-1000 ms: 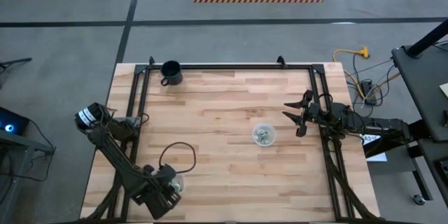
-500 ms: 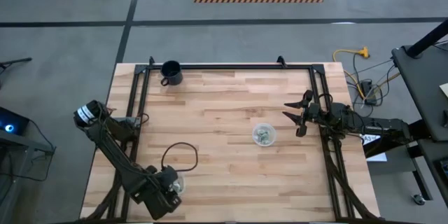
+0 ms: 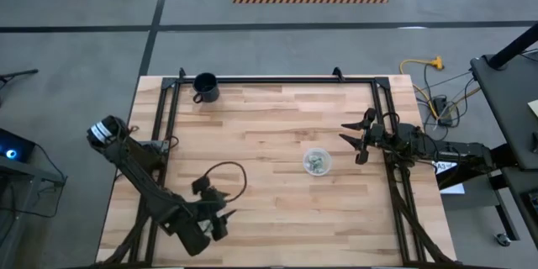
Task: Pick and place Stevia / Truvia into bins
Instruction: Return to Home Position
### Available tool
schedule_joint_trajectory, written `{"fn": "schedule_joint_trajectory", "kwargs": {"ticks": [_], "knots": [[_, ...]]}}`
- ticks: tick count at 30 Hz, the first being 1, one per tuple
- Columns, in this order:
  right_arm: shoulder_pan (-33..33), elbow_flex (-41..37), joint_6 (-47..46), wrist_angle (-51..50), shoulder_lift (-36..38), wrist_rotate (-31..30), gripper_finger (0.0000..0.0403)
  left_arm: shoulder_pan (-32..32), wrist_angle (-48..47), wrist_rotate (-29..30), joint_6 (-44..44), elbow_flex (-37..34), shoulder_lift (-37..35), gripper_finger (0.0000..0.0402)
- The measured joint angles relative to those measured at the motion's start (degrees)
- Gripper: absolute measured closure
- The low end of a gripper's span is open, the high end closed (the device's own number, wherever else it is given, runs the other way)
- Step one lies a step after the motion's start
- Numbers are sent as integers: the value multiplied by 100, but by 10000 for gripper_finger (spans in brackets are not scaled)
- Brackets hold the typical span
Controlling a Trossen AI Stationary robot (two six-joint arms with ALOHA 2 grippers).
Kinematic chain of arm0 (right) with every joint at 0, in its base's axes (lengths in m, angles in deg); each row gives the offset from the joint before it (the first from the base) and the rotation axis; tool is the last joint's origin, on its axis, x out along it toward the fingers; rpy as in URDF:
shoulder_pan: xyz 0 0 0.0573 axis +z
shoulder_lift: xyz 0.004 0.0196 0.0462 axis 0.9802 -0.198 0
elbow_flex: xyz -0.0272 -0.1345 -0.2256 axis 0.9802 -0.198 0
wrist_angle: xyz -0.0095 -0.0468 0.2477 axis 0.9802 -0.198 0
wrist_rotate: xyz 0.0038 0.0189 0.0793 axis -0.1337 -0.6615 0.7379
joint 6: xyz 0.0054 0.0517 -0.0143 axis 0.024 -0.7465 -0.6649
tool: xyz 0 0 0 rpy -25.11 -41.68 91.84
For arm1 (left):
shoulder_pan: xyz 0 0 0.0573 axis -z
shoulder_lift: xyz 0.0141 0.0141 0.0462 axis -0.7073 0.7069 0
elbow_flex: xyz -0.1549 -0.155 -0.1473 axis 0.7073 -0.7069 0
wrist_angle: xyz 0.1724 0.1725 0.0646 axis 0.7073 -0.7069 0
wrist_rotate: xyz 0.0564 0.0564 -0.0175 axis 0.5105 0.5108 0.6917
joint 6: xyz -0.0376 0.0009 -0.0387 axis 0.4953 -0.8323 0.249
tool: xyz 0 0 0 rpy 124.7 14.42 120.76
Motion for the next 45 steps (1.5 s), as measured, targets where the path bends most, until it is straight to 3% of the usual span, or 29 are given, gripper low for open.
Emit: {"fn": "schedule_joint_trajectory", "kwargs": {"ticks": [4,8,13,16,23,32,39,45], "knots": [[0,-2,0,0,0,0,250,-186,1559,488,-1493,-465,-197,161],[1,-1,0,0,0,0,250,-512,3999,472,-3162,-1381,-525,161],[-1,0,0,0,0,-1,250,-1091,7801,-944,-5386,-2927,-847,161],[0,-1,2,0,0,0,250,-1547,9002,-1586,-5704,-3705,-1145,161],[-1,-2,1,0,0,0,250,-2433,9439,-2245,-5881,-4662,-1855,162],[-1,1,0,0,-2,0,250,-3623,9827,-3712,-6245,-4973,-2173,162],[-1,0,1,0,-2,0,250,-4344,9785,-3826,-6273,-5056,-2199,162],[-1,0,0,0,-2,0,250,-4909,9790,-4203,-6300,-5392,-2620,162]]}}
